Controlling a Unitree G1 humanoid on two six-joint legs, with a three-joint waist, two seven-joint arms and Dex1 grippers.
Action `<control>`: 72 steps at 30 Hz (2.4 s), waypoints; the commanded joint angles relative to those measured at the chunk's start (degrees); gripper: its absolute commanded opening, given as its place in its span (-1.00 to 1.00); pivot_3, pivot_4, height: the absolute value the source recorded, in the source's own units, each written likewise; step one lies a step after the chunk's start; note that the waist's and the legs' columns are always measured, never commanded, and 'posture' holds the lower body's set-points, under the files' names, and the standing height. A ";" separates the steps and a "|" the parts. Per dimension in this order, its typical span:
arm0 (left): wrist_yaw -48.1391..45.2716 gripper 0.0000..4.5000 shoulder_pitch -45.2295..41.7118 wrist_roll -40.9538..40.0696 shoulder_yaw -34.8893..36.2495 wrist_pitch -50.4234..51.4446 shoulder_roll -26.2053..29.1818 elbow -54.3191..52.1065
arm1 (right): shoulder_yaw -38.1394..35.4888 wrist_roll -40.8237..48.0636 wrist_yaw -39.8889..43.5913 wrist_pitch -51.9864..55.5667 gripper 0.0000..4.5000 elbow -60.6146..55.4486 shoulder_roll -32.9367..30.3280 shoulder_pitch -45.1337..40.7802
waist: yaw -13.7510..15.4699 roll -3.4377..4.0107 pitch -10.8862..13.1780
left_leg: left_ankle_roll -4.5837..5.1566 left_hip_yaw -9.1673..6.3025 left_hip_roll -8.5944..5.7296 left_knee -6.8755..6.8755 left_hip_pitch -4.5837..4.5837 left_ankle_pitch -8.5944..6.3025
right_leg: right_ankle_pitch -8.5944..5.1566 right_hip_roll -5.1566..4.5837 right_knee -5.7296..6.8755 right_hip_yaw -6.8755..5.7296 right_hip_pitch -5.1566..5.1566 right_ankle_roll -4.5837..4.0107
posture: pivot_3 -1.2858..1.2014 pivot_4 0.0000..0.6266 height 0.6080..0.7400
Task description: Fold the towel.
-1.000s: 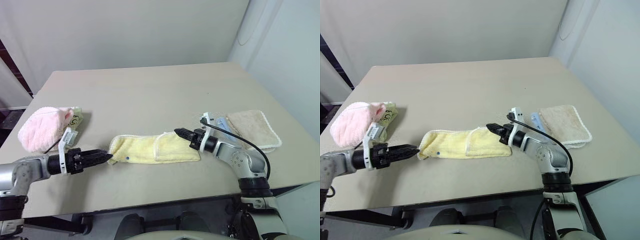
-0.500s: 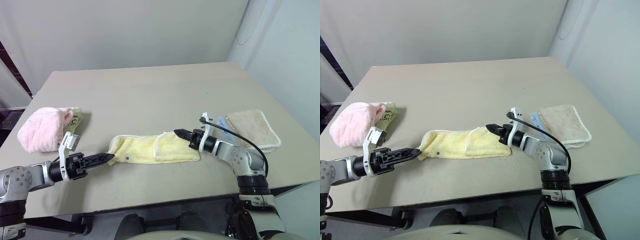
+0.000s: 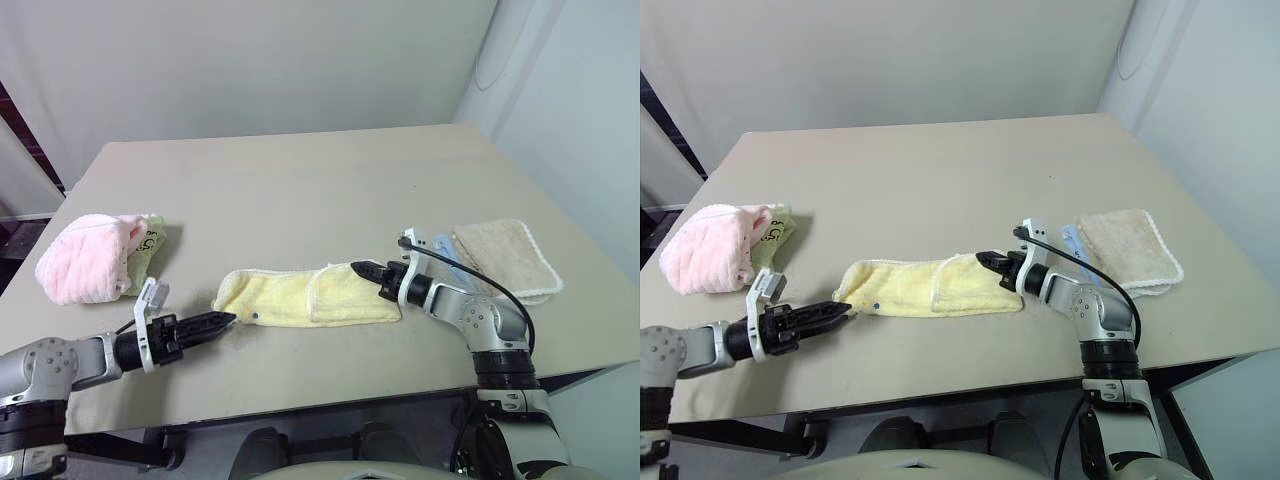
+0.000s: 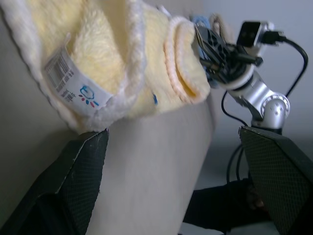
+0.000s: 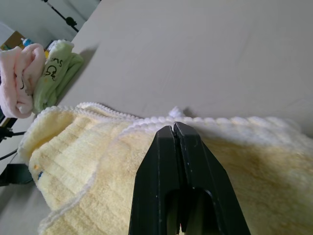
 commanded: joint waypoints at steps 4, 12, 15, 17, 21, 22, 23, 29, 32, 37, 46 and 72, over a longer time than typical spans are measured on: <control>3.34 0.99 -2.91 3.35 -0.09 -1.27 -0.35 5.49 | -1.99 0.32 -1.24 -0.60 -1.00 0.16 -0.15 -1.68 | -0.02 0.03 -0.02 | -0.01 0.00 0.00 0.00 0.01 0.01 | 0.01 0.03 0.01 0.00 0.01 0.00 | 0.03 -1.00 0.41; 1.76 0.99 -5.65 6.21 -1.57 -3.50 1.57 13.12 | -2.62 0.40 -2.63 0.61 -1.00 1.17 -0.19 -1.76 | -0.15 0.27 -0.09 | -0.02 -0.04 0.01 -0.06 0.52 0.01 | 0.08 0.08 0.02 0.01 0.16 -0.14 | 0.03 -1.00 0.41; -2.24 0.99 -5.56 7.09 -3.48 -4.49 3.87 14.61 | -2.83 0.63 -2.81 0.91 -1.00 1.34 -0.18 -1.90 | -0.86 0.27 -0.09 | -0.04 -0.10 0.02 -0.18 0.75 0.00 | 0.16 0.10 0.02 0.02 0.24 -0.29 | 0.03 -1.00 0.41; -4.50 0.99 -5.41 8.89 -5.19 -6.58 5.16 16.61 | -2.78 0.71 -2.79 1.12 -1.00 1.20 -0.16 -1.87 | -1.53 0.29 -0.08 | -0.05 -0.12 0.05 -0.29 0.82 -0.01 | 0.19 0.09 0.02 0.02 0.24 -0.34 | 0.03 -1.00 0.41; -7.18 0.99 -6.39 11.65 -7.02 -10.06 5.92 20.89 | -2.73 0.53 -2.48 1.15 -1.00 1.62 -0.06 -2.06 | -1.50 0.33 -0.12 | -0.04 -0.10 0.03 -0.69 0.98 0.00 | 0.20 0.06 -0.01 0.07 0.16 -0.42 | 0.03 -1.00 0.41; -8.77 0.99 -6.24 11.38 -7.20 -10.12 6.20 20.67 | -2.72 0.43 -2.47 1.04 -1.00 1.90 -0.01 -2.19 | -1.46 0.37 -0.13 | -0.04 -0.09 0.00 -0.85 1.00 0.01 | 0.21 0.05 -0.03 0.07 0.12 -0.45 | 0.03 -1.00 0.41; -10.85 0.99 -6.02 10.48 -7.04 -9.65 6.68 20.25 | -2.73 0.39 -2.50 0.97 -1.00 2.13 0.06 -2.35 | -1.49 0.37 -0.13 | -0.04 -0.09 -0.01 -0.88 1.00 0.01 | 0.20 0.09 -0.03 0.07 0.11 -0.49 | 0.03 -1.00 0.41; -17.96 0.99 -4.09 6.30 -4.87 -5.58 9.31 15.05 | -2.48 0.71 -2.01 1.49 -1.00 2.40 0.20 -2.88 | -1.62 0.33 -0.10 | -0.03 -0.19 0.05 -0.94 0.91 0.03 | 0.14 0.36 -0.01 0.17 0.09 -0.71 | 0.03 -1.00 0.41; -14.74 0.99 -3.41 2.77 -1.62 1.21 9.24 9.30 | -2.62 0.89 -1.65 1.90 -1.00 2.89 0.14 -3.37 | -1.52 0.22 -0.03 | -0.04 -0.17 0.06 -0.95 0.84 0.03 | 0.02 0.34 -0.01 0.20 0.06 -0.59 | 0.03 -1.00 0.41; -3.35 0.99 -3.06 -0.10 4.49 11.87 4.77 -0.29 | -2.59 0.58 -1.52 1.78 -1.00 4.14 0.49 -4.14 | -1.32 0.04 0.01 | -0.04 -0.18 0.01 -0.96 0.67 0.02 | 0.02 0.16 -0.06 0.20 0.01 -0.22 | 0.03 -1.00 0.41; 10.73 0.12 -1.43 -7.49 8.13 15.92 0.48 -7.37 | -2.56 0.18 -1.76 2.09 -1.00 4.28 0.29 -3.73 | -1.44 -0.09 0.03 | -0.04 -0.20 -0.03 -0.97 0.71 0.02 | 0.02 0.18 -0.05 0.20 0.04 -0.19 | 0.03 -1.00 0.41; -1.33 -1.00 -15.23 -6.12 -0.62 9.03 7.30 -3.69 | -4.43 2.79 1.16 1.49 -1.00 -2.79 -1.65 -0.33 | -1.35 -0.16 0.07 | -0.08 -0.14 -0.19 -0.97 0.71 0.04 | -0.10 0.17 -0.13 0.19 0.08 -0.41 | 0.03 -1.00 0.41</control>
